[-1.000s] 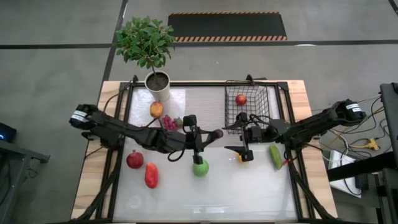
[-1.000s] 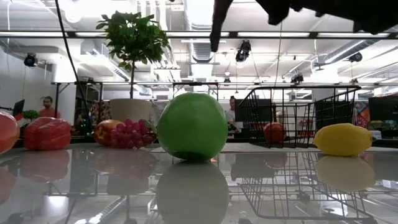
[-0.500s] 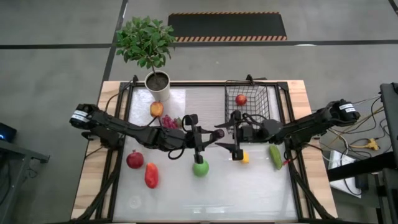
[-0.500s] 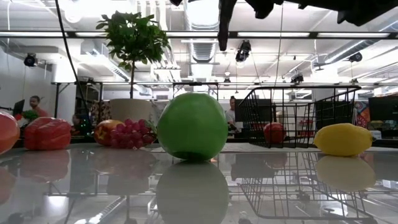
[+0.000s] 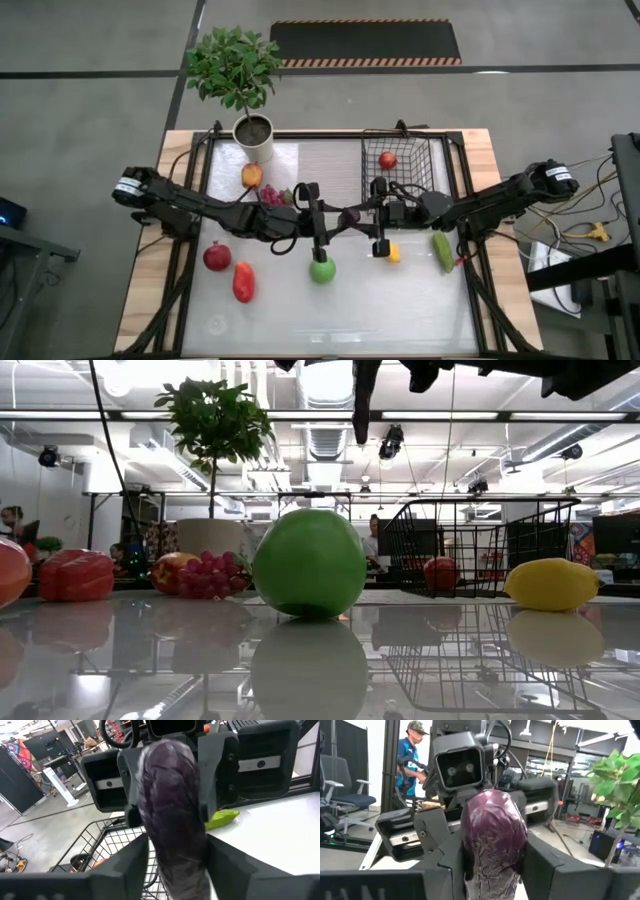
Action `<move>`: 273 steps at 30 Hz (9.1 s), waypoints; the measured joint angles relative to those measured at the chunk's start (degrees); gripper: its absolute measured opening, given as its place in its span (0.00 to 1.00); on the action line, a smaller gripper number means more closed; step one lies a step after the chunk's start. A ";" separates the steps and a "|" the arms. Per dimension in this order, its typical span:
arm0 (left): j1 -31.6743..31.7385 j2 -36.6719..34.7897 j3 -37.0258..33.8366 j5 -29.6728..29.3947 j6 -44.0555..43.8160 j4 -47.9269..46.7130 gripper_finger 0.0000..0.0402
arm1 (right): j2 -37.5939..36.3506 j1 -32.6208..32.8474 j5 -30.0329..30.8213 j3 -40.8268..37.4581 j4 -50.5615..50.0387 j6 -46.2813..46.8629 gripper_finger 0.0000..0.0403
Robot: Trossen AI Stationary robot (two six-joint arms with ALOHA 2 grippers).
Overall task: Build produce basket
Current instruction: Put the violet eggplant into the wire basket, then put the red bell pepper into the wire basket
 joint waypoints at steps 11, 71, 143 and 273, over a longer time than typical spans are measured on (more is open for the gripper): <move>0.00 -2.16 -0.04 -0.04 4.80 -3.95 0.65 | -5.10 0.00 4.27 0.00 -8.24 0.99 0.35; 0.00 -29.15 -26.25 -1.89 13.92 14.99 0.65 | 7.26 -37.04 20.81 17.62 -61.72 33.70 0.36; -1.27 -34.99 -31.08 -5.29 -21.29 -32.51 0.65 | 2.64 -0.64 18.75 26.80 -67.75 20.80 0.55; -1.16 -13.03 -21.65 6.58 -117.88 -84.60 0.95 | 2.54 -2.25 17.40 18.01 -71.10 2.41 0.55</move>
